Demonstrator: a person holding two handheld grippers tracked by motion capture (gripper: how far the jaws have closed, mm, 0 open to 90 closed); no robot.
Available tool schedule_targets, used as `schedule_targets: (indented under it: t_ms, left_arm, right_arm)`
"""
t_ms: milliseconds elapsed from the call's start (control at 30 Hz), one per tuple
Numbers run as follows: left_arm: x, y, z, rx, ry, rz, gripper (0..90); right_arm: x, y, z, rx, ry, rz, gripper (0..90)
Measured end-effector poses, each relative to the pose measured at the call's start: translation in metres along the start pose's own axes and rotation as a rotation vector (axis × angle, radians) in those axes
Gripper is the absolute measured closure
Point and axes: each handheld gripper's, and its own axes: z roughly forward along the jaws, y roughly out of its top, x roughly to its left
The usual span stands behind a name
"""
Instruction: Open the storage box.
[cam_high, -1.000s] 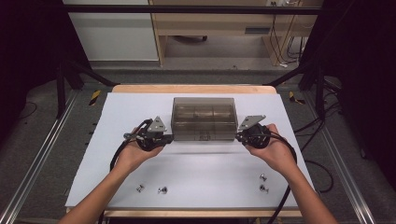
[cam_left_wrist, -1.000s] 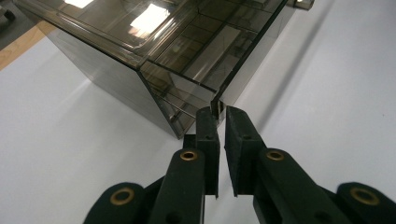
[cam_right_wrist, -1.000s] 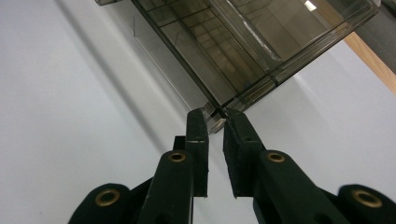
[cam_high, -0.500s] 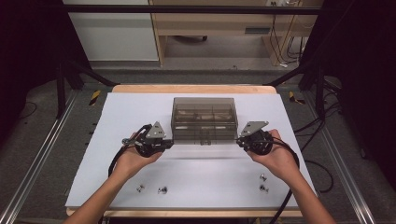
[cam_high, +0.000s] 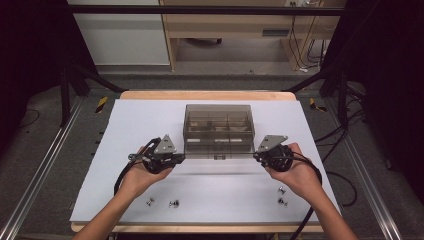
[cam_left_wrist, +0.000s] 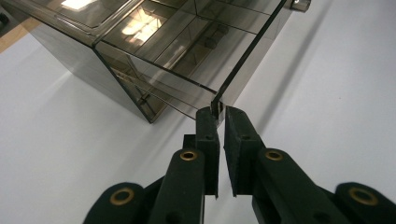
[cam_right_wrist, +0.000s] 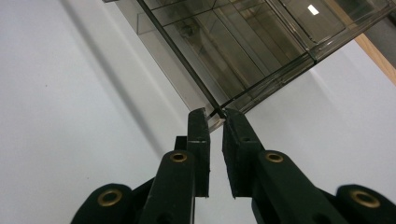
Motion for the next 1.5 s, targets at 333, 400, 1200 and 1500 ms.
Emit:
schedule_targets:
  t_ms: [333, 400, 1200, 1500]
  left_arm:
    - [-0.006, -0.001, -0.002, 0.001, 0.008, 0.007, 84.4]
    - [-0.007, -0.002, -0.001, 0.003, 0.007, 0.007, 84.5]
    - [-0.006, -0.01, 0.0, -0.019, -0.003, -0.017, 84.4]
    - [-0.003, -0.014, 0.001, -0.042, -0.019, -0.044, 83.5]
  right_arm:
    - [0.003, -0.005, -0.003, -0.011, 0.0, 0.009, 81.8]
    - [0.004, -0.005, -0.003, -0.004, 0.002, 0.003, 81.9]
    - [0.011, -0.009, -0.001, -0.007, 0.015, 0.02, 82.8]
    - [0.011, -0.012, 0.0, -0.022, 0.025, 0.035, 80.9]
